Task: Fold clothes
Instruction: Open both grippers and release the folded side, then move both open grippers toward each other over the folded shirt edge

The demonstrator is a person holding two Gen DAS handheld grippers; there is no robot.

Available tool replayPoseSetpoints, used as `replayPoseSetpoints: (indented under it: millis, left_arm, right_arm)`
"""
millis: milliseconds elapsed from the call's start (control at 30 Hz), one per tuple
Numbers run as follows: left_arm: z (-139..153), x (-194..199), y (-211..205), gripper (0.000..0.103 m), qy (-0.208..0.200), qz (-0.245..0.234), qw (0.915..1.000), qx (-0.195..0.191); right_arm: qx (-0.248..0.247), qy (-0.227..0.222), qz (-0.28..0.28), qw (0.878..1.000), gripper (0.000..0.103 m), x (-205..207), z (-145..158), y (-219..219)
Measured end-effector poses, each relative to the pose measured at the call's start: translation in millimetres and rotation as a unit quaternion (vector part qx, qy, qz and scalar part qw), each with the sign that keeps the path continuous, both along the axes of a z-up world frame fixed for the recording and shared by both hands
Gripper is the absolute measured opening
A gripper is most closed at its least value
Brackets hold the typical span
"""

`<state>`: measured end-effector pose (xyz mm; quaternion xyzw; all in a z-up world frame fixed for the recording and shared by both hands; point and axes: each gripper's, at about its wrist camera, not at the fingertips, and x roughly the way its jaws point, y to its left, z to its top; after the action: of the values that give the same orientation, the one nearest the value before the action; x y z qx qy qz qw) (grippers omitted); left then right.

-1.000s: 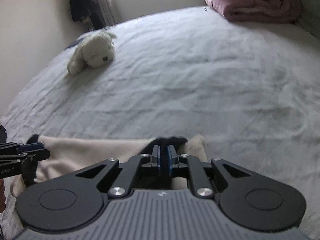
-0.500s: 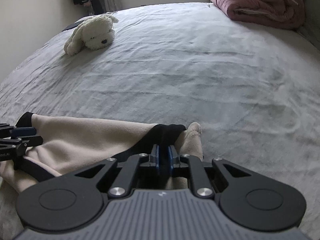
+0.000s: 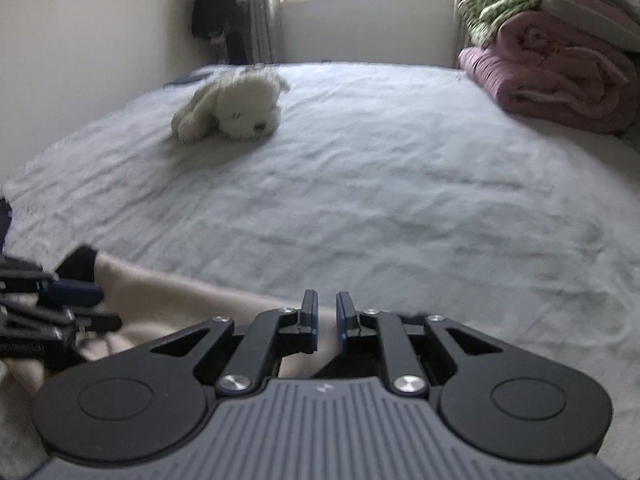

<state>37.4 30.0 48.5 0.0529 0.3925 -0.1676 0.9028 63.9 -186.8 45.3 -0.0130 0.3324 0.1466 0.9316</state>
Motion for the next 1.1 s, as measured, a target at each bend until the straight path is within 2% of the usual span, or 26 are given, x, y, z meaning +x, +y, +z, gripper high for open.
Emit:
replayPoseSetpoints:
  millis: [133,233,433,667,833,1033,1100]
  left_arm:
    - [3,2,3,0.040,0.004,0.007,1.0000,-0.001]
    - [8,2,2,0.039,-0.015,0.014,0.9998,-0.001]
    - [19,7,-5,0.039,-0.041,0.008,0.9983,-0.041]
    - [-1,22,-18,0.039,-0.020,0.014,0.9990,-0.037]
    - [-5,27,-15,0.039,0.001,0.030,0.9980,-0.055]
    - [-6,21,-18,0.039,-0.003,0.028,0.9985,-0.047]
    - [-6,19,-19,0.039,-0.004,0.029,0.9985,-0.047]
  right_arm:
    - [-0.012,0.014,-0.001,1.000,0.016,-4,-7,6]
    - [-0.010,0.013,-0.006,1.000,0.016,-8,-11,6]
    - [-0.010,0.018,-0.012,1.000,0.016,-12,-11,8]
    - [-0.005,0.028,-0.016,0.999,0.015,-18,-10,5]
    - [-0.004,0.032,-0.009,0.999,0.015,-22,-10,1]
    - [-0.011,0.019,-0.006,1.000,0.017,-27,-10,3]
    - [0.001,0.013,-0.007,1.000,0.018,-27,-9,1]
